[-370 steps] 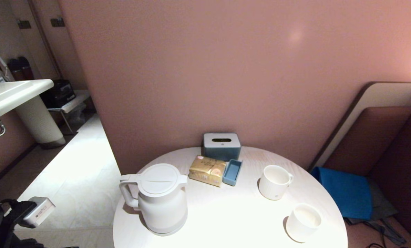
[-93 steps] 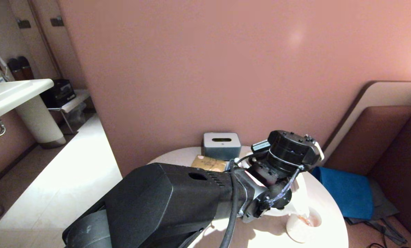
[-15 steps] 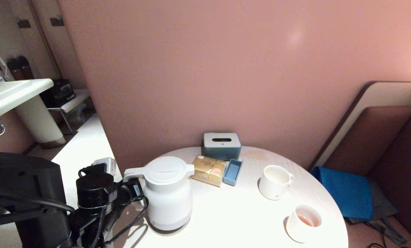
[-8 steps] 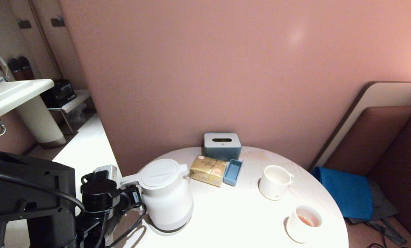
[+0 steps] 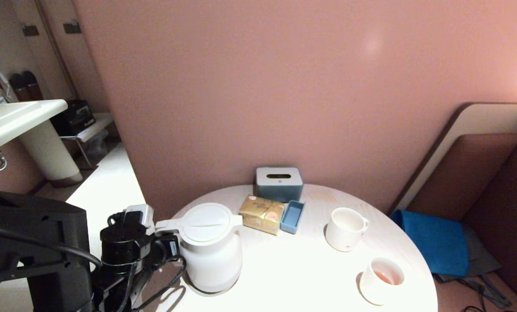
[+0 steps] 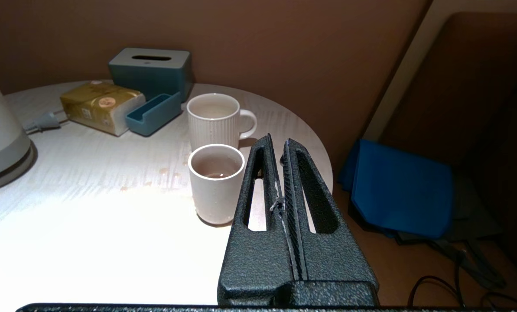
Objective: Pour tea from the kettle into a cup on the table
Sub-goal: Put down the kettle on the table
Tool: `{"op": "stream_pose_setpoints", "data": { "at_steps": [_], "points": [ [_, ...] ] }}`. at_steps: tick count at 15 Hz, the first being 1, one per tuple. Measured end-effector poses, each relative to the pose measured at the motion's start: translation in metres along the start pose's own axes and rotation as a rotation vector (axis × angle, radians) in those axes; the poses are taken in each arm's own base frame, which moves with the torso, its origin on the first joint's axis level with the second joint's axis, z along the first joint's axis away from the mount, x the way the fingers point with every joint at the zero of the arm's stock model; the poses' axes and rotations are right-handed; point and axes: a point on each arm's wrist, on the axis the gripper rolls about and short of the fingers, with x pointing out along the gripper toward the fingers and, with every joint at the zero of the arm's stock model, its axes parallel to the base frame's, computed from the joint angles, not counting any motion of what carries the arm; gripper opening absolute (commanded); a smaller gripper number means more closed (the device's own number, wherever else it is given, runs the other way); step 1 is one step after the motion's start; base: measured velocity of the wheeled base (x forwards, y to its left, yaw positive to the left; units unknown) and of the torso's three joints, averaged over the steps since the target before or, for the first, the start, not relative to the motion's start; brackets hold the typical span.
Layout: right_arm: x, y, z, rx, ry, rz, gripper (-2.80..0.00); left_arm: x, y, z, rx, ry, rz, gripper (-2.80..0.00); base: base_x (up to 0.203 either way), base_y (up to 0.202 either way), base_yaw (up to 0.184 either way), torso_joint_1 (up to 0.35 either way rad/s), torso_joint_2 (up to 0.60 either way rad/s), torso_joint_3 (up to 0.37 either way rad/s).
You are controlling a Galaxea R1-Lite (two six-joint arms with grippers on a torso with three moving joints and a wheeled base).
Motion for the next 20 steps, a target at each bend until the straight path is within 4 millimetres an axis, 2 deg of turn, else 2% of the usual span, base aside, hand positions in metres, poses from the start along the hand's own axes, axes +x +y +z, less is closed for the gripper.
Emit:
{"op": "stream_pose_setpoints", "data": {
  "at_steps": [8,14,18,19,20],
  "points": [
    [0.0,0.0,0.0,0.0,0.001,0.0,-2.8,-0.001,0.001,0.003,0.001,-0.011,0.005,-2.8,0.0,0.0,0.0,0.0,0.0,0.0],
    [0.0,0.0,0.0,0.0,0.0,0.0,-2.8,0.0,0.002,-0.007,0.005,0.023,0.014,-2.8,0.0,0.0,0.0,0.0,0.0,0.0],
    [0.0,0.0,0.0,0.0,0.0,0.0,-2.8,-0.007,0.004,-0.007,0.017,0.033,0.014,-2.8,0.0,0.0,0.0,0.0,0.0,0.0],
    [0.0,0.0,0.0,0.0,0.001,0.0,-2.8,-0.009,0.005,-0.008,0.021,0.04,0.016,0.0,0.0,0.0,0.0,0.0,0.0,0.0],
    [0.0,0.0,0.0,0.0,0.0,0.0,-2.8,-0.01,0.006,-0.008,0.021,0.043,0.015,0.0,0.0,0.0,0.0,0.0,0.0,0.0]
  ]
}}
